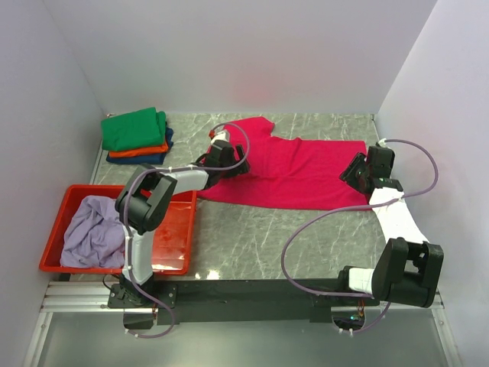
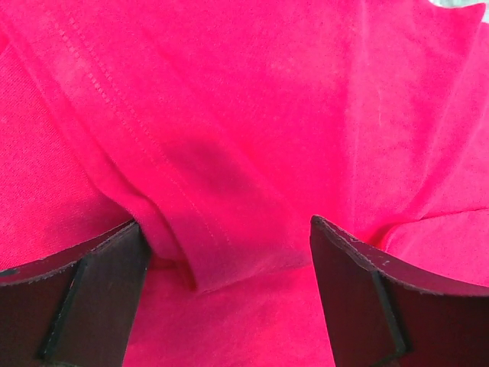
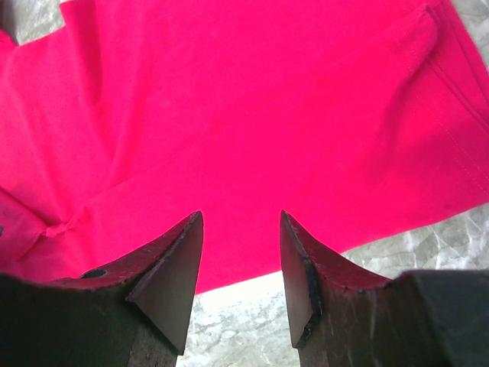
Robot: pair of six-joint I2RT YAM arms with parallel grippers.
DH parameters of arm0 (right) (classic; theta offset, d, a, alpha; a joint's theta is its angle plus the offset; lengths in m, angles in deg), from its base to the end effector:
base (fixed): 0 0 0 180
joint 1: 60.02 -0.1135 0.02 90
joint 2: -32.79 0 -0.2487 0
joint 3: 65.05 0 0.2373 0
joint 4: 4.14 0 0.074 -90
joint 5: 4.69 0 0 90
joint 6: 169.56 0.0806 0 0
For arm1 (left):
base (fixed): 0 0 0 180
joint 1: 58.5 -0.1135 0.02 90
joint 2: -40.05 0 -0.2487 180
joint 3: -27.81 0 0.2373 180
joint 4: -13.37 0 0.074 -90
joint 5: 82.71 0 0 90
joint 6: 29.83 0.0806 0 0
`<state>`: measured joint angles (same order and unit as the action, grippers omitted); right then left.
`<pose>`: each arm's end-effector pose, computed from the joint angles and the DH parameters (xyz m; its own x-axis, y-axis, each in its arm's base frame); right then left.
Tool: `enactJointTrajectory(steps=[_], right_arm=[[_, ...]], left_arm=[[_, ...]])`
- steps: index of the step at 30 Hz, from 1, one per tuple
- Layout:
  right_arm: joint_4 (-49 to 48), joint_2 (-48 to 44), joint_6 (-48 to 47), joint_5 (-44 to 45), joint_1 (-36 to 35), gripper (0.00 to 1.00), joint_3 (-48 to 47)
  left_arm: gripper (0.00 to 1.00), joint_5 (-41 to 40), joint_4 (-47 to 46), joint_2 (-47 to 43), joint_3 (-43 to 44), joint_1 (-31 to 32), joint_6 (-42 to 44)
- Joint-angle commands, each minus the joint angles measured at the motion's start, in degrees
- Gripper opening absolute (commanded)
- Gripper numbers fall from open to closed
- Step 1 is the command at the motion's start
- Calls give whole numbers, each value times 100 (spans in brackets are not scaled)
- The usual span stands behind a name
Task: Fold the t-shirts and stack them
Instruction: Fold the tshirt
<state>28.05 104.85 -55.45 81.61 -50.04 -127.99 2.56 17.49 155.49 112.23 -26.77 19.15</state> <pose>0.2902 -0.0458 0.2105 -0.5423 0.5093 -0.6682 0.3799 0.8580 0.3457 0.3917 -0.2344 0.1270 -0.6757 -0.3512 -0.6481 0.0309 0.8650 -0.5009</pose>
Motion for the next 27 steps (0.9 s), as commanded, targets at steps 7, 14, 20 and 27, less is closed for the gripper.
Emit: enactJointTrajectory(steps=[7,14,20,27], right_arm=[[-110,107,-144,54,-172,52,-49],[-32,318,-188,159,-312,52,-189],[-14,441,-215,203,-400,52,-268],[21,634,-250,282,-505,51,-330]], left_arm=[[88,306,-178,365,906,-17,305],[88,578,-187,760,1503,-17,252],[89,772,-64,1235,2232,27,401],[91,1018,-11,1683,2961,62,586]])
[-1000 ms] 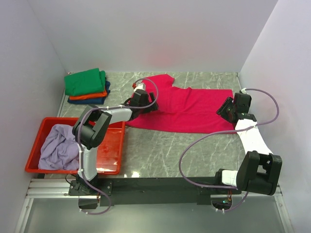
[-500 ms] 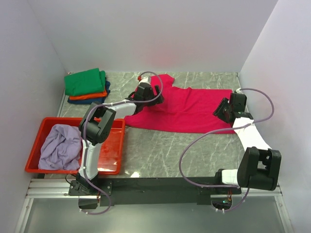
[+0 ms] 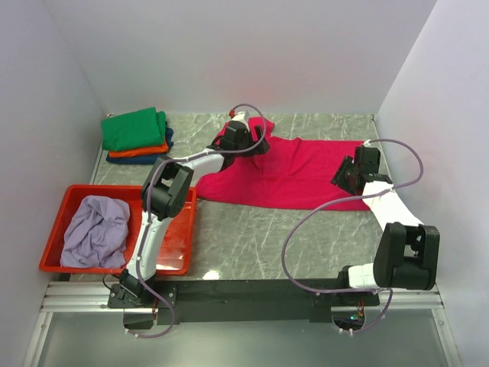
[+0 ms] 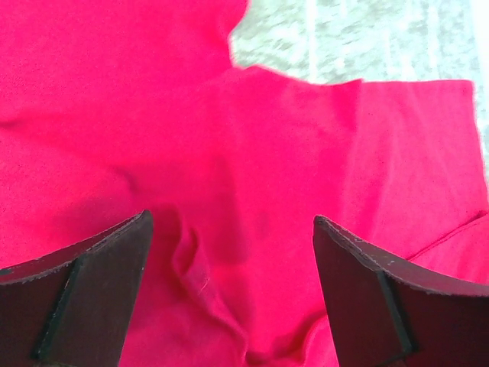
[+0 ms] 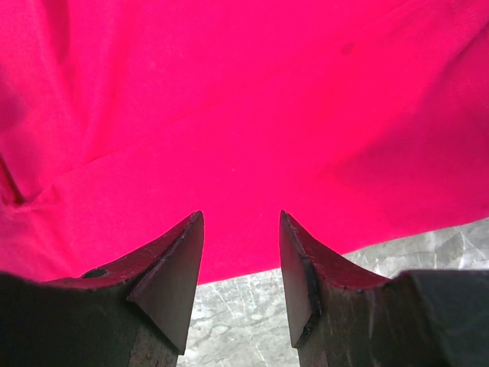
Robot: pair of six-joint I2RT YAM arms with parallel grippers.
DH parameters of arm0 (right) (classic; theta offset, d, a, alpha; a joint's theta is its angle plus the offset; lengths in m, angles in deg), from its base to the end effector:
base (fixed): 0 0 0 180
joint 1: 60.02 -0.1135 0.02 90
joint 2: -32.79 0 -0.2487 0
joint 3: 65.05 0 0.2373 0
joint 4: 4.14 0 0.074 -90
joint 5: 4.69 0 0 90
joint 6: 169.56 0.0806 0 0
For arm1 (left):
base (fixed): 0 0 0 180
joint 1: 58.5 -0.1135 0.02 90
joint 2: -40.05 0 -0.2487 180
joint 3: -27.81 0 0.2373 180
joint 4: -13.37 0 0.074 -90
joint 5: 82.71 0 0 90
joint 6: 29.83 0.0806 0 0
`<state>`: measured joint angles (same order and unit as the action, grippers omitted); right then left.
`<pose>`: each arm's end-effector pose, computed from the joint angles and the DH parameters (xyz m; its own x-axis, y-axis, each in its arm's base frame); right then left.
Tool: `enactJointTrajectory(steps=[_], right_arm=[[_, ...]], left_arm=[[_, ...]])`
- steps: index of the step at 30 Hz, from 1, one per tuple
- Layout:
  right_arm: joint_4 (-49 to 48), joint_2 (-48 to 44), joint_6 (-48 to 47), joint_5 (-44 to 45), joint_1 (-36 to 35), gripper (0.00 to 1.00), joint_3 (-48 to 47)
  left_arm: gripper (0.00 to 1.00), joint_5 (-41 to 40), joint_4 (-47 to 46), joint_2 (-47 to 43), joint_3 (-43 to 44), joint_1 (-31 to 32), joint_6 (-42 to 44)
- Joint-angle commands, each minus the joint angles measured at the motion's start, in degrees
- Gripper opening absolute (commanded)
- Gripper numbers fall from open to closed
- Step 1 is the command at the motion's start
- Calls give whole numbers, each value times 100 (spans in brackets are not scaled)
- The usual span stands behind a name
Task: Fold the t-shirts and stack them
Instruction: Fold the tshirt
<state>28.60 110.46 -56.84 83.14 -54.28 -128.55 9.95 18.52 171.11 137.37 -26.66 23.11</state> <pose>0.3013 -0.0272 0.1855 -0.6416 0.4524 -0.6195 0.3491 0.8913 0.2894 0.4587 -0.2892 0.1447 -0.6429 -0.3094 -0.7007 0.2190 0.8023 -0.5552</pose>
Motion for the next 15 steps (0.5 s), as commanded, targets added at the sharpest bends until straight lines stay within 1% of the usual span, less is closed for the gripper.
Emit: enactJointTrajectory(steps=[1,5,8,9,10,11,12,13,15], right_arm=[[-33,90,-110,138,-90,51,-282],[-42,143,-110,156,-125,51,-273],[-33,178,-119,174,-134,51,-291],[-33,196,-119,174,-152,51,-291],[-33,205,-119,174,-161,51,-291],[-25,205,-119,182,-161,51,-291],[-24,196,-127,182,-169,51,-282],[-24,196,-136,182,-178,51,-273],[-42,196,-127,174,-187,51,-264]], left_arm=[[92,314,-105,147,501,60,225],[92,341,-280,34,406,130,269],[92,350,-412,-230,37,139,199],[92,297,-317,-326,-51,148,164],[92,-51,-203,-371,-95,191,120],[92,-220,-236,-554,-357,218,129],[93,-248,-333,-660,-542,235,129],[93,-526,-429,-757,-692,244,85],[94,-625,-422,-863,-851,236,58]])
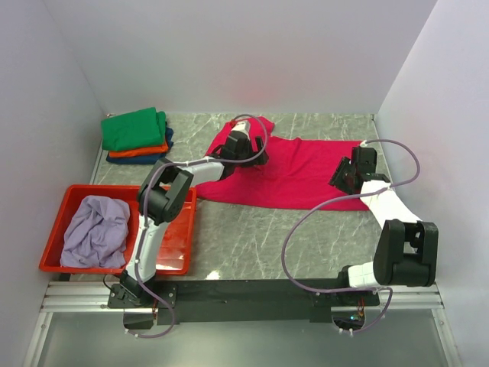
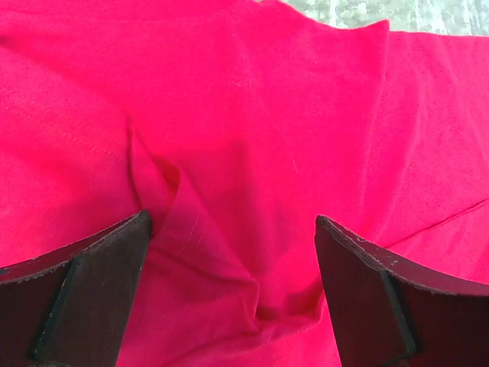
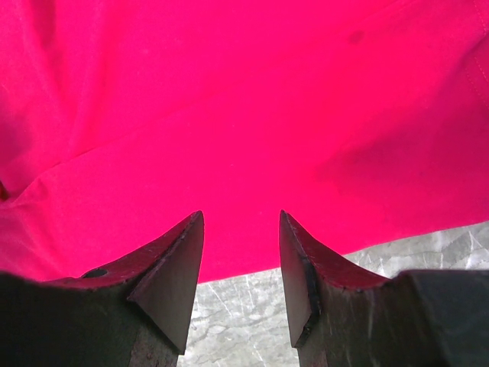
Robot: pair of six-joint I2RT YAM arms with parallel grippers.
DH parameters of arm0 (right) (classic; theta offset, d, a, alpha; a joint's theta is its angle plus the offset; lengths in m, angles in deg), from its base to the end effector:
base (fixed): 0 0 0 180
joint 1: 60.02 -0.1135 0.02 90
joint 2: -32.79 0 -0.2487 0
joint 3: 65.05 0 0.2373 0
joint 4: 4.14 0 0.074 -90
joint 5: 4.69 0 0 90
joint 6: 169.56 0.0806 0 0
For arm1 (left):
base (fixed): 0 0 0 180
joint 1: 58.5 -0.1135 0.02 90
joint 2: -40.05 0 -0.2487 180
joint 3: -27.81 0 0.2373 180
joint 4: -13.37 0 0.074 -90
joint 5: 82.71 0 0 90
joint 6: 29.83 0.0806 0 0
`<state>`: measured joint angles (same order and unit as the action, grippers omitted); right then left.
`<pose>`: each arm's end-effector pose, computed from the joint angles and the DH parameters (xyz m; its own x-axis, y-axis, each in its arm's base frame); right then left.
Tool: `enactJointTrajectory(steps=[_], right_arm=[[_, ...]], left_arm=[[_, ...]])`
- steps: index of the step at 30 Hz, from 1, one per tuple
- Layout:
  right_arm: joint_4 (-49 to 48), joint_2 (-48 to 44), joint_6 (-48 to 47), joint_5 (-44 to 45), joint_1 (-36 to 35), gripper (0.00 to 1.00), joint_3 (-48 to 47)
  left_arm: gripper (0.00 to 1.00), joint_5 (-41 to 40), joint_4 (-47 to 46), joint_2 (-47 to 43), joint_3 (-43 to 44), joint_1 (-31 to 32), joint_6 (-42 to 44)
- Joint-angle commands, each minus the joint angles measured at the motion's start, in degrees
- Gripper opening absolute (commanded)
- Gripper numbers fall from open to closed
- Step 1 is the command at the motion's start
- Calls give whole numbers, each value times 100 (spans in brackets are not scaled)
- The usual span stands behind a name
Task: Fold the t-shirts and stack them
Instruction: Fold the tshirt
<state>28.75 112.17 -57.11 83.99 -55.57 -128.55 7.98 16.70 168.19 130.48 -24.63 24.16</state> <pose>0.3035 -0.0218 0.1768 -0.6691 0.4350 -0.6025 0.3440 0.9000 0.2677 0.4340 -0.2924 0.1326 -0.6564 -0.2675 -0.7054 0.2227 0.8247 -0.5199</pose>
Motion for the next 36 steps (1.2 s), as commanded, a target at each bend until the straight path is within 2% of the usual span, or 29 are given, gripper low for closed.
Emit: enactJointTrajectory(steps=[1,10,21,28,31,36], right_arm=[[-57,17,-101,88,-58,51,-264],[-40,43,-119,71,-93,51,-255],[4,17,-145,79,-120,51,-264],[22,-80,-128,115,-111,51,-212],[22,-141,-101,255,-111,51,-168],[57,-36,65,527,-85,51,-124]], left_arm=[[94,-473,-196,-579,-146,41,-20],[94,-315,-258,-492,-155,137,-108],[95,-113,68,79,733,454,-64],[95,326,6,370,1269,797,32],[95,379,-152,204,1094,823,-2],[95,-7,-310,-543,41,709,-134]])
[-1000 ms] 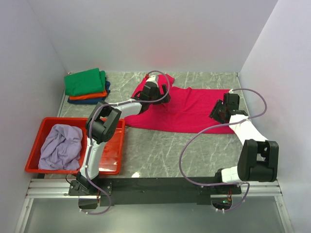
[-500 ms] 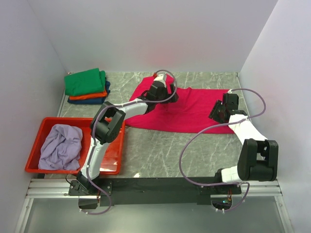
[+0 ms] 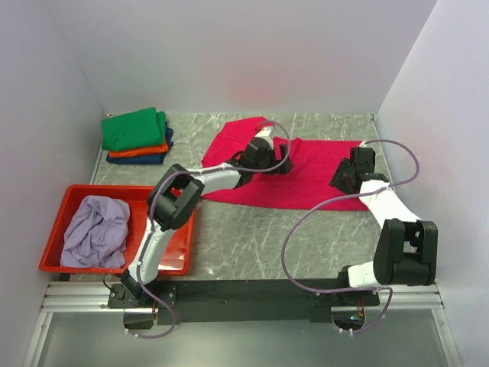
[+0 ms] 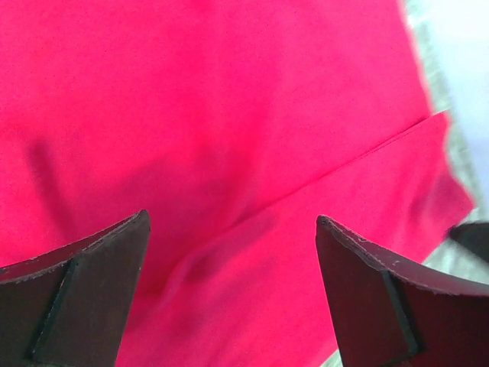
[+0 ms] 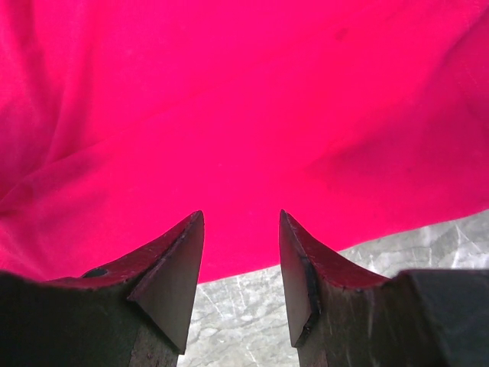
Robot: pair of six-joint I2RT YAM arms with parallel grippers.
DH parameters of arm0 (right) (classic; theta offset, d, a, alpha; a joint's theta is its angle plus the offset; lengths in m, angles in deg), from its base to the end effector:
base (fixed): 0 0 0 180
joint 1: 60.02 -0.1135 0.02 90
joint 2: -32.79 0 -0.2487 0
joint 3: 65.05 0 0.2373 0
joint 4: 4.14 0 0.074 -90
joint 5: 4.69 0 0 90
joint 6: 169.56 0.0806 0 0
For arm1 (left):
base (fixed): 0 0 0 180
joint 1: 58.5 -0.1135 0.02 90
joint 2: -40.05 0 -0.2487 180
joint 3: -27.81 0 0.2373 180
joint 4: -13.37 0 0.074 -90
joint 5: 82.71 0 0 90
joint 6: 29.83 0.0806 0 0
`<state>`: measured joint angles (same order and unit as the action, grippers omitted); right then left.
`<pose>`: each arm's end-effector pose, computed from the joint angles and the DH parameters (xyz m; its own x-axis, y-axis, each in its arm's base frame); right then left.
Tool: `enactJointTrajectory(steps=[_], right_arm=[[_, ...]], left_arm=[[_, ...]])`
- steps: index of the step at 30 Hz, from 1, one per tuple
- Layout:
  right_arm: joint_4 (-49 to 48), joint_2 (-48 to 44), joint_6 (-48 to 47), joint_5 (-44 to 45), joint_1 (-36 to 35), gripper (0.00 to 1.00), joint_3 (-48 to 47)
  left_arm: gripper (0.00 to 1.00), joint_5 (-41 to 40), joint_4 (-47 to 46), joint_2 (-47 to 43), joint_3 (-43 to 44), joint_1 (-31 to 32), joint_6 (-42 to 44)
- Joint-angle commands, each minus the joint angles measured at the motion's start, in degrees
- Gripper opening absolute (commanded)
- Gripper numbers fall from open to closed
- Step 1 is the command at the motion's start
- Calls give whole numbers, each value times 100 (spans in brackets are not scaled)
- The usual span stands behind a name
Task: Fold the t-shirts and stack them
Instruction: Fold the tshirt
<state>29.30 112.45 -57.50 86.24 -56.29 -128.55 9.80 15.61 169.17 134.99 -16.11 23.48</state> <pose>0.3027 -0.0210 0.1744 -0.6759 0.4204 -0.6053 0.3554 0.9055 0.2320 0.3950 -0.3653 0.1545 -0.6626 -0.2033 -0.7208 0.3830 0.7351 -0.5594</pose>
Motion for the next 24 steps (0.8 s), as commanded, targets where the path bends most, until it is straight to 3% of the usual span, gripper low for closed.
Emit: enactJointTrajectory(steps=[1,7,24], right_arm=[[-24,31,131,311,14,51,-98],[-331,444,307,48,462,51,175],[-859,621,562,-699,2070,52,895]], left_arm=[[95,-241,-340,-764,-646,-161,-93],[97,-813,-701,-1477,-2413,-205,-216],[97,-857,-1247,-1715,-3742,357,-585]])
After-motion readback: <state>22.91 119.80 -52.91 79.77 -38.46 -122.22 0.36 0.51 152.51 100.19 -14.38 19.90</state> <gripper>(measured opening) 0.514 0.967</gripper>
